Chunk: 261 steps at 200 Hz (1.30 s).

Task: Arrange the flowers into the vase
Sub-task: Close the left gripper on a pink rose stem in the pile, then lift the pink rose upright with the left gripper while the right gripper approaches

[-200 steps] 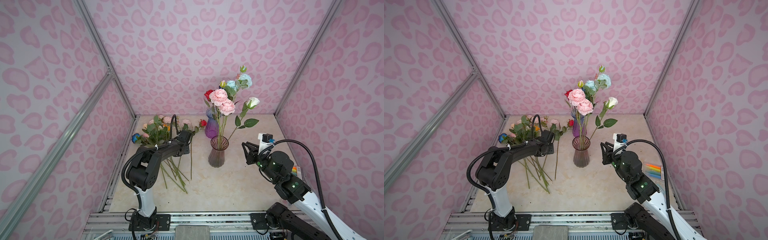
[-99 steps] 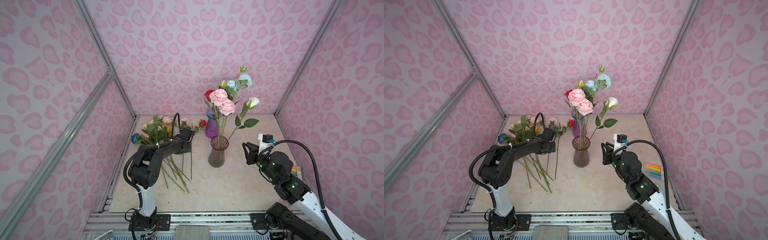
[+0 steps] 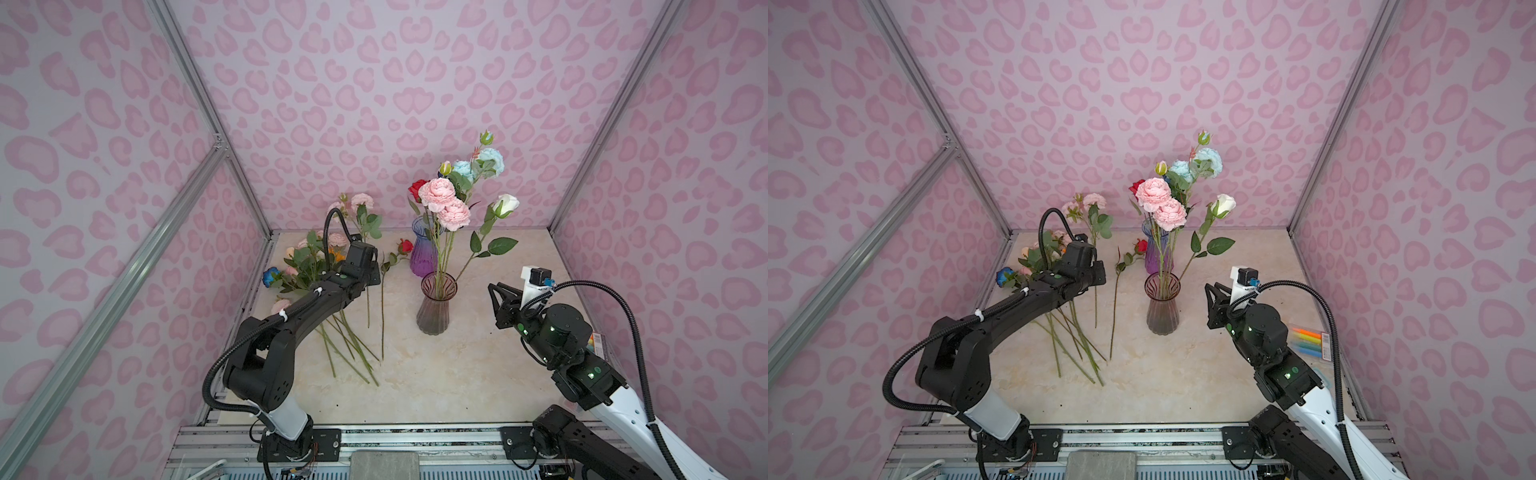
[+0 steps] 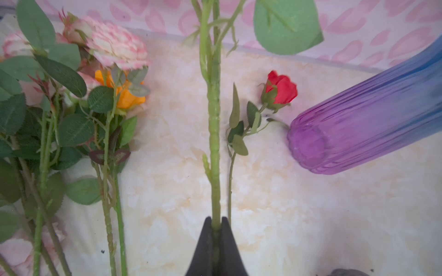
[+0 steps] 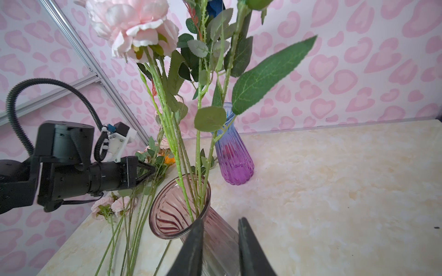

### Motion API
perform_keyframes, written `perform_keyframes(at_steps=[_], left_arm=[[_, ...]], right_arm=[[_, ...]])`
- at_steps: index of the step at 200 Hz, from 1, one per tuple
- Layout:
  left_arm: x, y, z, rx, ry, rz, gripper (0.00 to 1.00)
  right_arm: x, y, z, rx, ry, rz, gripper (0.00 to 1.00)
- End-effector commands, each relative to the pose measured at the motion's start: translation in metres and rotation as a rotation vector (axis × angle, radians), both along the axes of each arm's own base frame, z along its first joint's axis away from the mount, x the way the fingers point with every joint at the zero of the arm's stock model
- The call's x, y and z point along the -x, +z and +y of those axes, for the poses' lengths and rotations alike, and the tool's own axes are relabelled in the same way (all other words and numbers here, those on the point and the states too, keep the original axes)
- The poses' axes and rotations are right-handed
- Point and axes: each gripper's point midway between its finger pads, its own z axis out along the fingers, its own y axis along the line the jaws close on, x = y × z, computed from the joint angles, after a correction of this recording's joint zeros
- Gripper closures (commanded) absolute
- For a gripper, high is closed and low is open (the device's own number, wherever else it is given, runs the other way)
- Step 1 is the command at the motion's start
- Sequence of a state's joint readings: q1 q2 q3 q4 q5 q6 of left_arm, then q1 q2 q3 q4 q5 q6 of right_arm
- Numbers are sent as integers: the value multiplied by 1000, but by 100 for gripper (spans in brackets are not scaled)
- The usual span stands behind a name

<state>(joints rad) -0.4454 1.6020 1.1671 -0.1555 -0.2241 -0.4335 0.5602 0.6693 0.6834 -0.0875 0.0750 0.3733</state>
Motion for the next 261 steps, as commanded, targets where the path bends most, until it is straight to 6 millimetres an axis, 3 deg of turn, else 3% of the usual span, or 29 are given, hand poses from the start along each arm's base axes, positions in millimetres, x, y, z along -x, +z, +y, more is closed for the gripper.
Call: perform_keyframes(at_steps=[1,37,60,103,136,166,220,261], left_arm=[[0,51,-8,104,-35,-152,97],[35,107,-21,232,-181,-314,97],[71,145,-36,288,-325,-469,97],[130,182,-30,250,-369,-661,97],[165,197,-40,275,-474,-739,97],[185,208,-53,275,-539,-785,97],[192,206,-74,257,-566,-782,97],[196,205,-82,276,-589,-776,97]], right_arm=[[0,4,-1,7,-4,-8,73],[1,11,3,0,22,-27,73],[3,19,12,-16,71,-47,71],[3,33,33,-44,175,-82,65],[6,52,53,-61,276,-109,61],[16,80,83,-75,389,-155,56],[38,113,154,-25,557,-222,54],[23,119,182,-87,562,-207,56]])
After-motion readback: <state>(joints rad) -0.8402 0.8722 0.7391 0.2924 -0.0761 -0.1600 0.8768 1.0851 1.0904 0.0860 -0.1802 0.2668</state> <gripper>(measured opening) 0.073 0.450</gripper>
